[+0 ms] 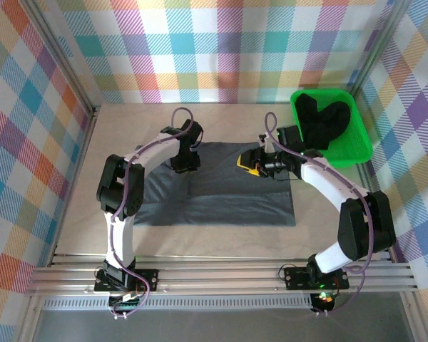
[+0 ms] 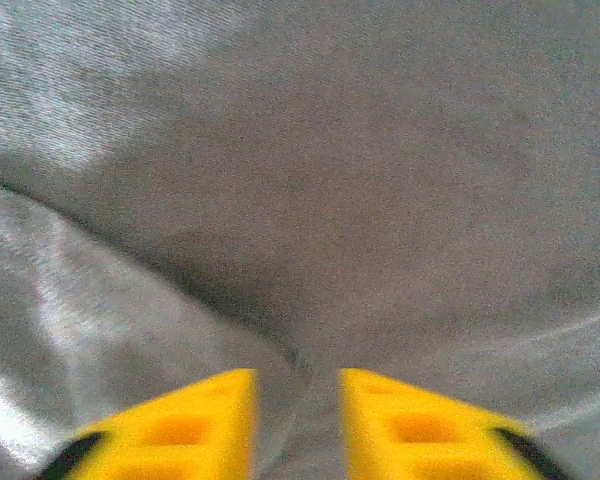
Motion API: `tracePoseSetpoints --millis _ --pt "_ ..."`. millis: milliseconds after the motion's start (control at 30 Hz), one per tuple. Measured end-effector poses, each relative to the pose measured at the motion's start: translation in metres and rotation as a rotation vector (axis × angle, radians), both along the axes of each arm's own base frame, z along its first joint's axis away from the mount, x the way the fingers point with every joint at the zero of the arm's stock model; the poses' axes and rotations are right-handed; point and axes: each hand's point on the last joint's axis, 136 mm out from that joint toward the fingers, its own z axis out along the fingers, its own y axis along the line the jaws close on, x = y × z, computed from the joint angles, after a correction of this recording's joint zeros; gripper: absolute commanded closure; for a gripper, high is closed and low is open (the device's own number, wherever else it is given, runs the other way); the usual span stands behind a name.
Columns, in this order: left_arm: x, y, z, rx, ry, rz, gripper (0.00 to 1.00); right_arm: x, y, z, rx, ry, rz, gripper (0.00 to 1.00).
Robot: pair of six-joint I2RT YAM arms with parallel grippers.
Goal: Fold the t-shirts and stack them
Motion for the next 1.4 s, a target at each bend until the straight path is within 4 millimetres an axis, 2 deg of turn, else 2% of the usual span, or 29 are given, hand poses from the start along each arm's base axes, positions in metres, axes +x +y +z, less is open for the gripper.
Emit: tracePoseSetpoints --millis 100,200,267,333,467,600,767,900,967,1033,1100,1167,1267,1333,1400 --pt "-0.008 0.009 0.005 0.011 -0.009 0.043 0.54 -0.002 -0.013 -0.023 -0.092 0.047 -0.056 0.54" --pt "-0.029 0.027 0.013 -0.002 0.001 0.121 0.57 -0.006 -0.029 -0.055 -0.205 0.117 -0.109 0.54" --pt "-0.043 0.048 0.014 -0.024 0.023 0.195 0.61 -0.008 -0.039 -0.081 -0.285 0.177 -0.130 0.55" --pt "-0.049 0.070 0.009 -0.041 0.053 0.276 0.64 -0.012 -0.047 -0.104 -0.352 0.237 -0.135 0.56" --pt "-0.060 0.108 -0.018 -0.048 0.127 0.417 0.67 -0.023 -0.059 -0.142 -0.456 0.341 -0.131 0.56" --pt "-0.086 0.112 -0.043 -0.040 0.206 0.451 0.67 -0.025 -0.058 -0.146 -0.477 0.354 -0.124 0.56" --pt "-0.097 0.110 -0.043 -0.083 0.182 0.475 0.66 -0.032 -0.057 -0.147 -0.495 0.351 -0.112 0.55" --pt "-0.102 0.110 -0.035 -0.080 0.199 0.487 0.55 -0.046 -0.059 -0.143 -0.509 0.355 -0.101 0.52" --pt "-0.089 0.113 -0.017 -0.079 0.172 0.498 0.53 -0.046 -0.060 -0.136 -0.516 0.345 -0.098 0.50" --pt "-0.058 0.115 0.011 -0.095 0.092 0.509 0.51 -0.037 -0.059 -0.125 -0.525 0.311 -0.095 0.49" --pt "-0.017 0.125 0.041 -0.113 -0.014 0.540 0.45 -0.013 -0.055 -0.106 -0.523 0.250 -0.098 0.48" --pt "0.025 0.145 0.065 -0.124 -0.108 0.588 0.43 0.025 -0.048 -0.084 -0.508 0.171 -0.108 0.48" --pt "0.075 0.180 0.070 -0.124 -0.165 0.660 0.41 0.076 -0.052 -0.067 -0.504 0.093 -0.153 0.47" --pt "0.101 0.198 0.057 -0.123 -0.170 0.687 0.41 0.101 -0.065 -0.067 -0.524 0.083 -0.190 0.48" --pt "0.118 0.211 0.040 -0.120 -0.159 0.693 0.41 0.120 -0.081 -0.073 -0.555 0.094 -0.227 0.47"
